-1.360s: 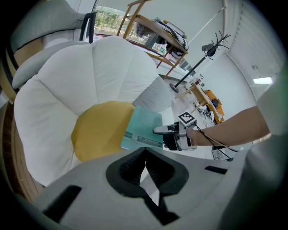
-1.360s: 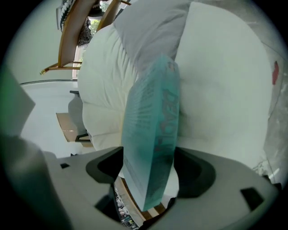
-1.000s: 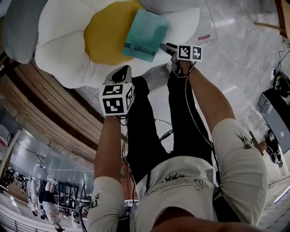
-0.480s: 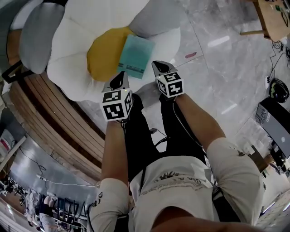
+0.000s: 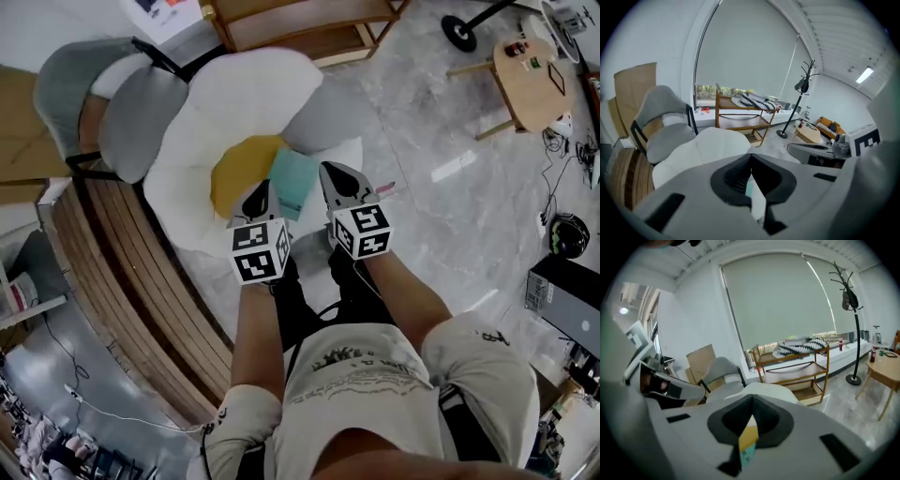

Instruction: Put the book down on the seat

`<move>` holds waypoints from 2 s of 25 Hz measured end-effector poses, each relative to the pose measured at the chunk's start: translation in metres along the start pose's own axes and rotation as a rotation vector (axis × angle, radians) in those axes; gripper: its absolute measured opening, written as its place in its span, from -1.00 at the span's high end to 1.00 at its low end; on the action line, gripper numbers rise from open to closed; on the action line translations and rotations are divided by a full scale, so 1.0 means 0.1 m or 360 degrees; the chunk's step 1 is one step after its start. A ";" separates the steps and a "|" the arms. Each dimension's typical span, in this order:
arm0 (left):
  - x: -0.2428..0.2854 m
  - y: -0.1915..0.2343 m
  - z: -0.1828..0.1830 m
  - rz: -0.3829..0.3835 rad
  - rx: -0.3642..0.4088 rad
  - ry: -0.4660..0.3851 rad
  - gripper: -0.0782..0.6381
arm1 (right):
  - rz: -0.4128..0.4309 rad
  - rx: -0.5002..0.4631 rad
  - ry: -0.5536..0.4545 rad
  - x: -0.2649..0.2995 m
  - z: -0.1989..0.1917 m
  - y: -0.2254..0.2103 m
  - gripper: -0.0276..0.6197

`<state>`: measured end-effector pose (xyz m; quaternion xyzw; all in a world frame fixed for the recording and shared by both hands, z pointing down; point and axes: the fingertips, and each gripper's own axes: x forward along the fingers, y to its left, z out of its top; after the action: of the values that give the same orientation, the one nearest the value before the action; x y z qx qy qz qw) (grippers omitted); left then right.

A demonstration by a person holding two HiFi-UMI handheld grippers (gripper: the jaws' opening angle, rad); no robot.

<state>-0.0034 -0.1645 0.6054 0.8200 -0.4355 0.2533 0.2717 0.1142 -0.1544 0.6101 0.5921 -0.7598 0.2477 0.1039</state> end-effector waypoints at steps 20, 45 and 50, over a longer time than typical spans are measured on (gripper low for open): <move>-2.20 -0.45 2.63 0.0193 0.0224 -0.0745 0.73 | 0.0172 -0.0219 -0.0835 -1.38 3.24 1.06 0.83; -2.86 -0.43 3.21 0.0183 0.0253 -0.1019 0.72 | 0.0221 -0.0338 -0.0955 -1.54 3.68 1.36 0.83; -2.84 -0.48 3.21 0.0189 0.0260 -0.1012 0.72 | 0.0224 -0.0335 -0.0944 -1.53 3.69 1.31 0.83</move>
<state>-0.0452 -0.1918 0.1775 0.8502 -0.5238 0.0342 0.0403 0.0823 -0.1857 0.1918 0.5706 -0.8174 -0.0089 -0.0787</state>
